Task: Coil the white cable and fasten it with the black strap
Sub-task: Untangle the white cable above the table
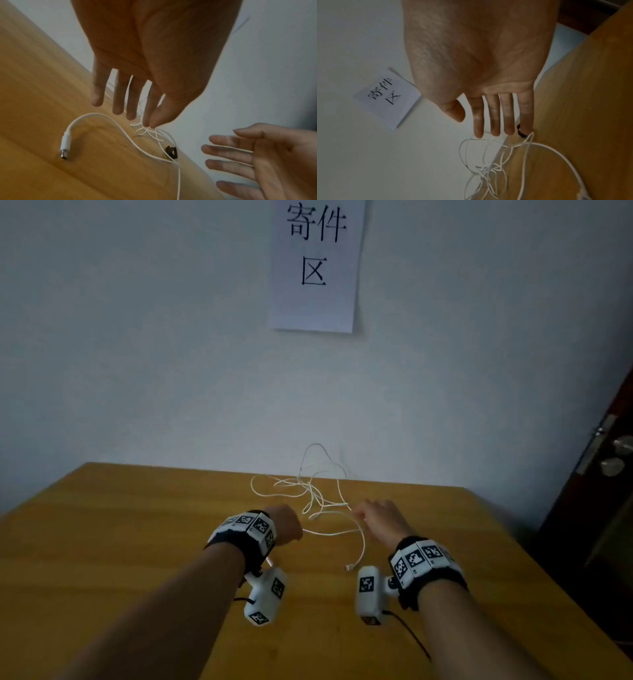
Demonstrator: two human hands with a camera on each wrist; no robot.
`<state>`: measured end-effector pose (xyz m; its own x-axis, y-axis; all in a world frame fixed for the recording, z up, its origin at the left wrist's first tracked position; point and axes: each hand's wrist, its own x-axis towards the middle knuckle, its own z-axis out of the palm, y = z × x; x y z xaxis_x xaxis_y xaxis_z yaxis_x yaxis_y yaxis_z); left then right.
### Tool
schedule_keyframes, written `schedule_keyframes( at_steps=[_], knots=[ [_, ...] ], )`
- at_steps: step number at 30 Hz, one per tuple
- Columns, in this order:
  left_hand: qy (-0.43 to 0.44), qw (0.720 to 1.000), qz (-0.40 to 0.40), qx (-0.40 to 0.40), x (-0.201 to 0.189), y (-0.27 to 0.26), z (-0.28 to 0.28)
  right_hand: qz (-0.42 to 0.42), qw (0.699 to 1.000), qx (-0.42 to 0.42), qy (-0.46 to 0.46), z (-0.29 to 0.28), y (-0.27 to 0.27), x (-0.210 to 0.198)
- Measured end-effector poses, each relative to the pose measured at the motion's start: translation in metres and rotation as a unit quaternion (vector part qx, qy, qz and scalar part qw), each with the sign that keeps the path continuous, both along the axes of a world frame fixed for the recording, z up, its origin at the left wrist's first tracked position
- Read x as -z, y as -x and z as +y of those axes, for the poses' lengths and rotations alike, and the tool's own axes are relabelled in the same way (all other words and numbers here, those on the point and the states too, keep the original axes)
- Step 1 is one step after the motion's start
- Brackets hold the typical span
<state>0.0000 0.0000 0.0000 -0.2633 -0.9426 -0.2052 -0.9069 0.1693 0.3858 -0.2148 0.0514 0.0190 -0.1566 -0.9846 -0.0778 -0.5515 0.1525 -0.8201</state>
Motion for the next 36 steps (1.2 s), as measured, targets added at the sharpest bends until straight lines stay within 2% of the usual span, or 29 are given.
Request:
schedule_keyframes(
  at_steps=[4, 9, 14, 18, 20, 23, 26, 31, 36],
  knots=[
    [-0.004, 0.997, -0.065, -0.04, 0.012, -0.001, -0.009, 0.005, 0.999, 0.012, -0.043, -0.009, 0.004, 0.017],
    [-0.054, 0.986, -0.15, -0.039, 0.044, -0.008, -0.027, 0.005, 0.998, 0.006, -0.058, -0.02, 0.003, 0.031],
    [-0.052, 0.988, -0.133, -0.057, 0.047, -0.011, -0.027, 0.007, 0.997, -0.016, -0.079, -0.026, -0.007, 0.036],
    [-0.06, 0.993, -0.05, -0.087, 0.041, -0.018, -0.023, 0.03, 0.996, -0.053, -0.067, -0.026, -0.021, 0.031],
    [-0.102, 0.99, 0.039, -0.092, 0.032, -0.017, -0.021, 0.047, 0.996, -0.063, -0.049, -0.025, -0.028, 0.024],
    [-0.155, 0.965, 0.188, -0.097, 0.012, -0.022, -0.01, 0.052, 0.994, -0.092, -0.033, -0.023, -0.037, 0.017],
    [-0.118, 0.951, 0.269, -0.096, -0.006, -0.026, -0.002, 0.047, 0.992, -0.113, -0.02, -0.02, -0.04, 0.01],
    [-0.12, 0.887, 0.438, -0.084, -0.035, -0.034, 0.011, 0.037, 0.992, -0.12, 0.018, -0.016, -0.048, 0.003],
    [-0.165, 0.811, 0.554, -0.091, -0.059, -0.038, 0.023, 0.046, 0.991, -0.12, 0.048, -0.013, -0.053, -0.005]
  ],
)
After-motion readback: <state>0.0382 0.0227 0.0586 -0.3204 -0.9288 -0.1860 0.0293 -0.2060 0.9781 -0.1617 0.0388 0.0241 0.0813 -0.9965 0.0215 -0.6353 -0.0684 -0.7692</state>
